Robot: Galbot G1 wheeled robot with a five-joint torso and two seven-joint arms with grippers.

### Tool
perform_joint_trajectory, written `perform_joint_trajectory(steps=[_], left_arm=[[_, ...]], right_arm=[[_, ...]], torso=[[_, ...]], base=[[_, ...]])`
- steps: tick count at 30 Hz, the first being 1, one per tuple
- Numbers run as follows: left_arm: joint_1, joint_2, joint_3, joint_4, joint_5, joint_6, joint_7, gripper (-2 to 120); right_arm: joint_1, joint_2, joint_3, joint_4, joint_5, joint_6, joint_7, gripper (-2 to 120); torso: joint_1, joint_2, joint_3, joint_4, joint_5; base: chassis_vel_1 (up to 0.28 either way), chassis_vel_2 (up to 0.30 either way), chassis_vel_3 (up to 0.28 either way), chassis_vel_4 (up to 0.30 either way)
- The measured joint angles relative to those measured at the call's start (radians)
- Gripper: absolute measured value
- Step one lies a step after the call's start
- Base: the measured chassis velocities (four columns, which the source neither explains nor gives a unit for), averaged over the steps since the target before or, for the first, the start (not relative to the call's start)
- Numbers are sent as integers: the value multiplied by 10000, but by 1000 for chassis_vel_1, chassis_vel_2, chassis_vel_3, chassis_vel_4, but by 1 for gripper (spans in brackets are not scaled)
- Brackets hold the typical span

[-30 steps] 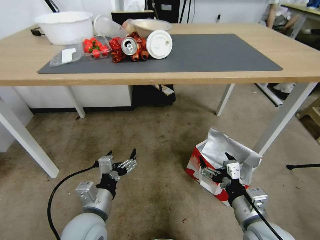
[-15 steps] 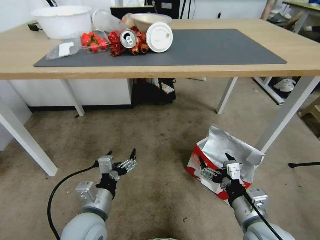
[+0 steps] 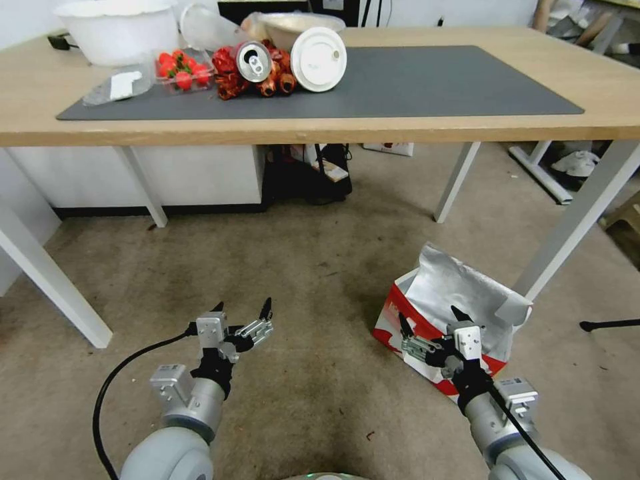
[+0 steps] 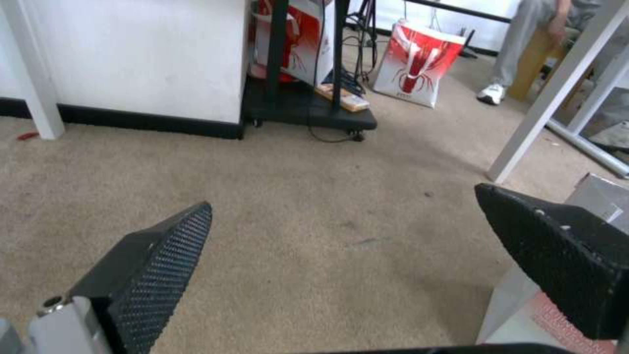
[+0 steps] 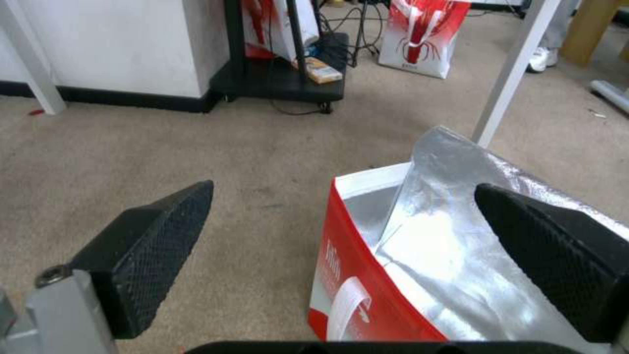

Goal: Pick up the food delivery bag from the floor and place it on the table.

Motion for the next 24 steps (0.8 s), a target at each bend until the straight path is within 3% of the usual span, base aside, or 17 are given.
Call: perform_joint_trajectory(steps=[13, 17, 20, 24], left_arm=[[27, 22, -20, 96, -34, -633, 92, 100], [65, 97, -67, 70, 21, -647, 87, 100], [128, 153, -69, 64, 151, -644, 170, 100], [140, 148, -68, 61, 171, -641, 223, 100]], right_arm=[[137, -365, 236, -125, 178, 365, -122, 100], [669, -1213, 657, -510, 597, 547, -169, 100], [1443, -2416, 823, -1419, 1435, 906, -170, 100], [1966, -3056, 884, -2003, 2136, 1112, -277, 100]], torso=[[8, 51, 0, -2, 0], [10, 63, 0, -2, 1], [13, 71, 0, 1, 4], [15, 76, 0, 2, 5]], base=[[0, 0, 0, 0], [0, 0, 0, 0], [0, 0, 0, 0], [0, 0, 0, 0]])
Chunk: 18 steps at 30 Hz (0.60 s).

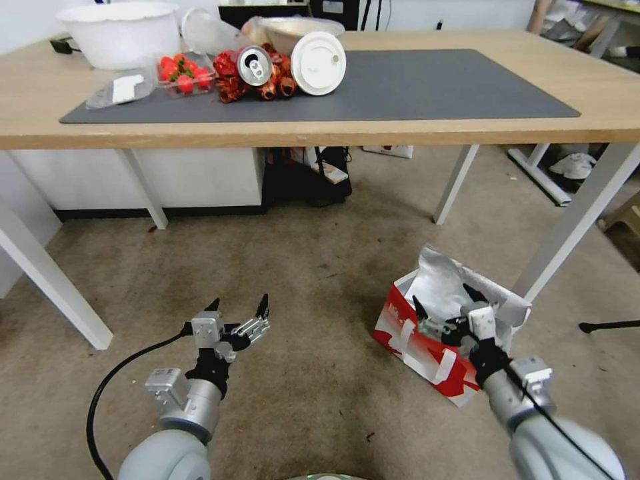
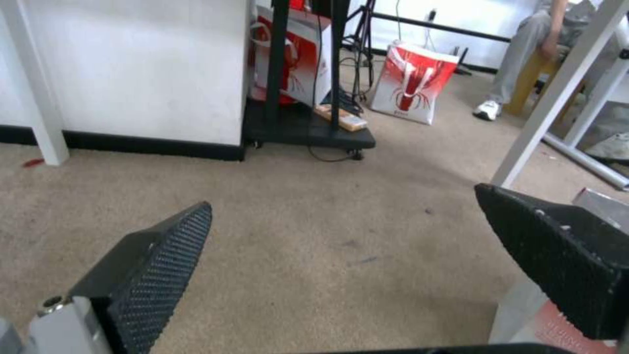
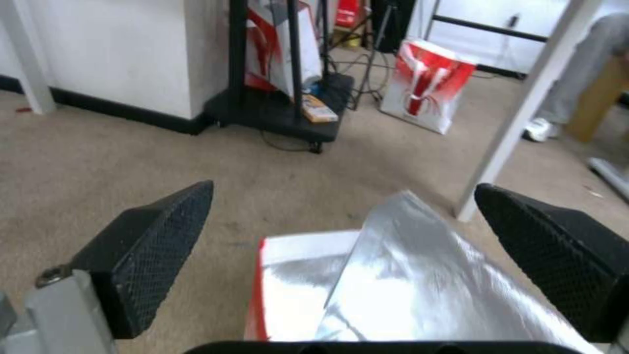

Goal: Pick up the food delivery bag from the floor and place it on the table.

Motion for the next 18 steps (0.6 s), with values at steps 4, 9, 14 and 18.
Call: perform_joint_trajectory(steps=[4, 9, 14, 18], left_arm=[[8, -7, -21, -3, 16, -33, 36, 100], [3, -55, -12, -48, 80, -39, -145, 100], [10, -124, -36, -78, 122, -32, -187, 100], [-3, -167, -29, -70, 78, -22, -344, 100]], right_arm=[[818, -1180, 54, -879, 1027, 227, -644, 100], [2097, -2892, -413, -2424, 2296, 1229, -1934, 100], [3481, -3742, -1009, -4144, 2580, 1582, -2821, 100], [4549, -4049, -1593, -5436, 2608, 1971, -3588, 100]], torso=[[1, 5, 0, -5, 1], [2, 13, 1, -1, -3], [3, 18, 1, -2, -2], [3, 22, 0, -4, -5]], base=[[0, 0, 0, 0], [0, 0, 0, 0], [0, 0, 0, 0], [0, 0, 0, 0]])
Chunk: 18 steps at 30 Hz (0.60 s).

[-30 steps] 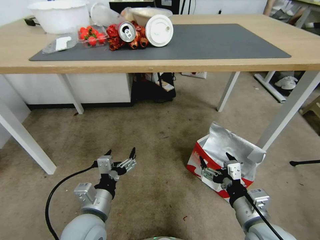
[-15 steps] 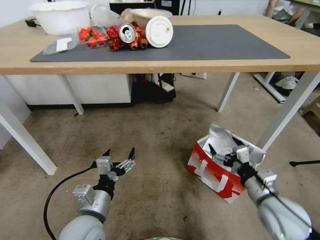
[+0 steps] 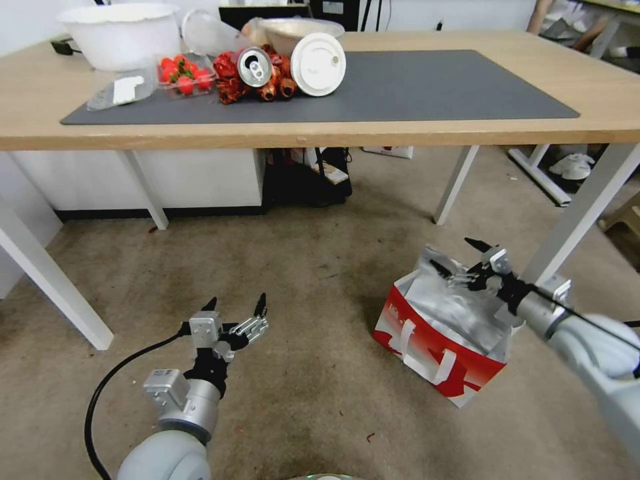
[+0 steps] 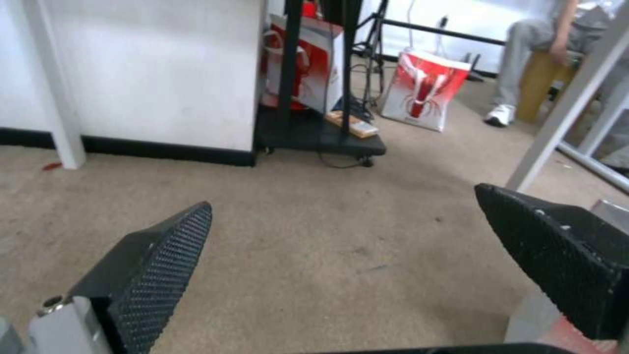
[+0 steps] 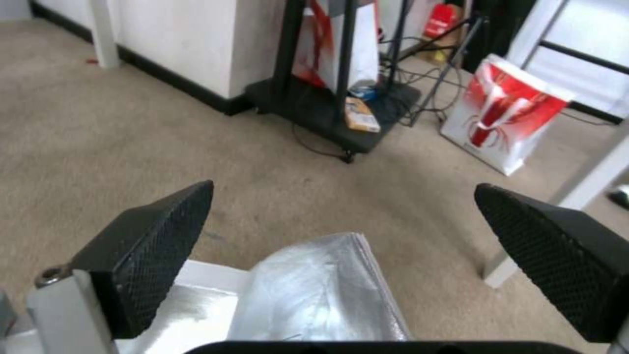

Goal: Pick up the food delivery bag from the floor and place it on the table.

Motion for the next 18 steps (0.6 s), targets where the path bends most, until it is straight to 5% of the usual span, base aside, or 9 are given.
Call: perform_joint_trajectory(steps=[18], left_arm=[[-155, -29, -48, 289, -110, 153, -145, 100]], right_arm=[[4210, 552, -3719, -4150, -1418, 1052, -1193, 100]], torso=[[2, 9, 0, 5, 3]], base=[[0, 0, 0, 0]])
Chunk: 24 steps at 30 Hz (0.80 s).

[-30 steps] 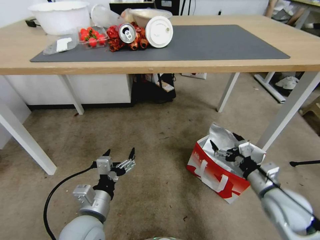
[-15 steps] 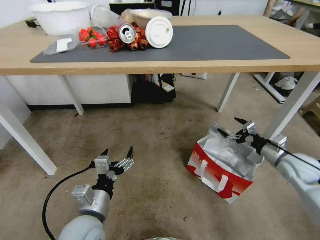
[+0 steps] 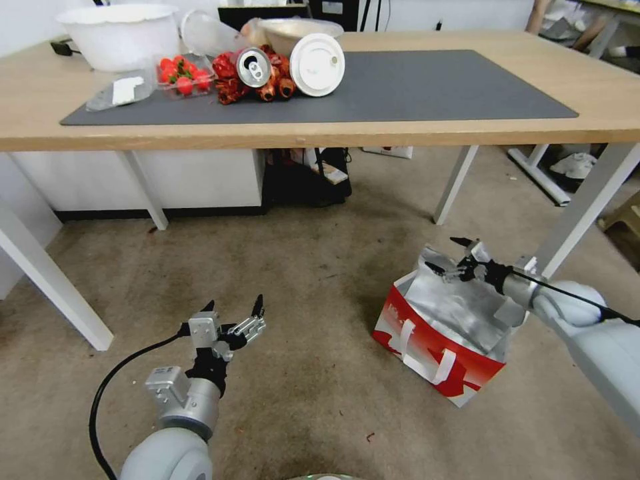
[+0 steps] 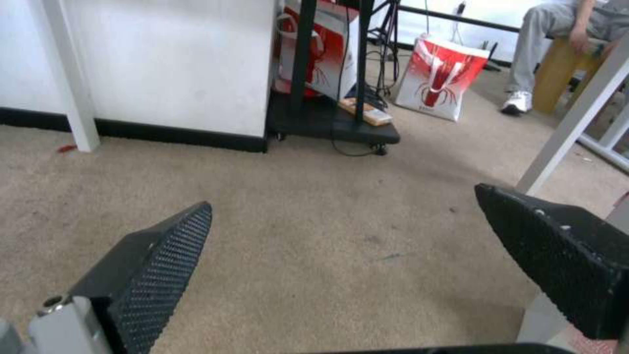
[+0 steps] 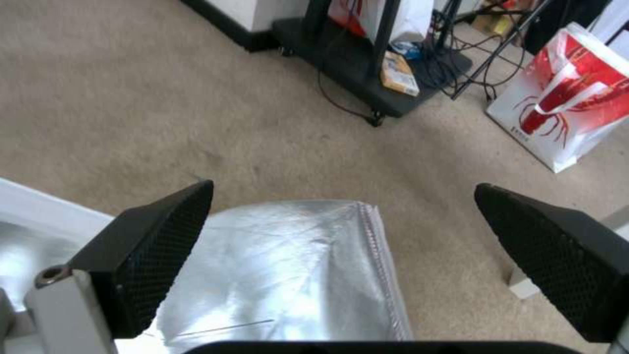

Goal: Pick up the food delivery bag from the floor and place it on the table.

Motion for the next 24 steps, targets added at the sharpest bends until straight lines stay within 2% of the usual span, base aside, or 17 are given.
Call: perform_joint_trajectory(steps=[8, 15, 21, 24], left_arm=[[35, 20, -91, 73, -28, -67, -12, 100], [80, 17, -192, 67, -47, -114, -24, 100], [139, -28, -219, 18, -47, -169, -29, 100], [180, -54, -239, -50, -56, -230, -35, 100]], right_arm=[[1137, 590, -820, -1656, -739, 20, -581, 100], [1466, 724, -1016, -2203, -990, -112, -1025, 100], [1600, 771, -1081, -2397, -1053, -340, -1518, 88], [1591, 772, -1129, -2427, -820, -524, -1536, 76]], torso=[[0, 1, 0, -3, -1], [0, 3, -1, -4, -3], [0, 4, -1, -3, -4], [0, 4, -1, -2, -4]], base=[[0, 0, 0, 0], [0, 0, 0, 0], [0, 0, 0, 0], [0, 0, 0, 0]])
